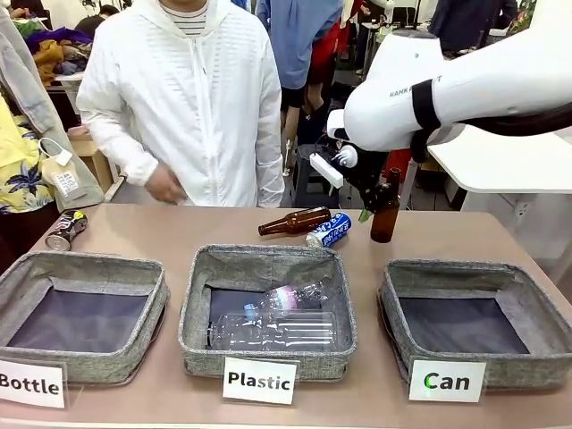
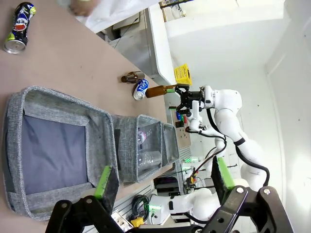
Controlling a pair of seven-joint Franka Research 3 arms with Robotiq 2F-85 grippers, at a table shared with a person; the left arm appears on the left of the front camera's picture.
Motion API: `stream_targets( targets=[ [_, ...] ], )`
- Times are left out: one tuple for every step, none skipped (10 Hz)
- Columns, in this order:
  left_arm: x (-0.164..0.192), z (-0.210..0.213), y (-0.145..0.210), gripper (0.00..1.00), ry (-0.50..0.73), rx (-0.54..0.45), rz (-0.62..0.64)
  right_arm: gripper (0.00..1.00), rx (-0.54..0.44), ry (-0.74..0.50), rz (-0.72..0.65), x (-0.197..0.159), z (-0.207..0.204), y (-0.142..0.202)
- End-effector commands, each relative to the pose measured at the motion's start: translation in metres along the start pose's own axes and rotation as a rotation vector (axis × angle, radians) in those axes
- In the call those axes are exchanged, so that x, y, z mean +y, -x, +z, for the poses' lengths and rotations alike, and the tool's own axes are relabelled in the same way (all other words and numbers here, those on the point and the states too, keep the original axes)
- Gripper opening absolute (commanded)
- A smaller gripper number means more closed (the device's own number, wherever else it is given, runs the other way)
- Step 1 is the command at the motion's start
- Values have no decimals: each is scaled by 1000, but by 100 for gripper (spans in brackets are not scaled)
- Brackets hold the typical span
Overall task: Sort the can waste into the basket.
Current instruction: Pick up the can waste from the table and place it in the right Fabric basket.
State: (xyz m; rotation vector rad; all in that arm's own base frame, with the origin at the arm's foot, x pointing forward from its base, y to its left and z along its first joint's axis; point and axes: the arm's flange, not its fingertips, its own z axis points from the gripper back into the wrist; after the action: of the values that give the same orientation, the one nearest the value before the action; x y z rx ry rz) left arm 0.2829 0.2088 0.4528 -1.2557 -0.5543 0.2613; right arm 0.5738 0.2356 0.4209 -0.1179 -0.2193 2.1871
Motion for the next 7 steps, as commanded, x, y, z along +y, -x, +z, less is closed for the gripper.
stream_targets(
  targets=[
    [0,0,0,100,18,-6,-19,100,15,-1,63,-15,-26,14],
    [0,0,0,100,18,-6,-19,100,-12,-17,66,-19,-39,20],
    [0,0,0,100,18,-6,-19,100,-21,-15,59,-22,-51,26],
    [0,0,0,100,18,-6,-19,100,-21,2,54,-25,-62,31],
    [0,0,0,100,18,-6,-19,100,-23,17,71,-29,-73,34],
    [0,0,0,100,18,-6,-19,100,-28,16,77,-33,-84,36],
    [0,0,0,100,18,-6,-19,100,-35,10,68,-36,-91,38]
  ],
)
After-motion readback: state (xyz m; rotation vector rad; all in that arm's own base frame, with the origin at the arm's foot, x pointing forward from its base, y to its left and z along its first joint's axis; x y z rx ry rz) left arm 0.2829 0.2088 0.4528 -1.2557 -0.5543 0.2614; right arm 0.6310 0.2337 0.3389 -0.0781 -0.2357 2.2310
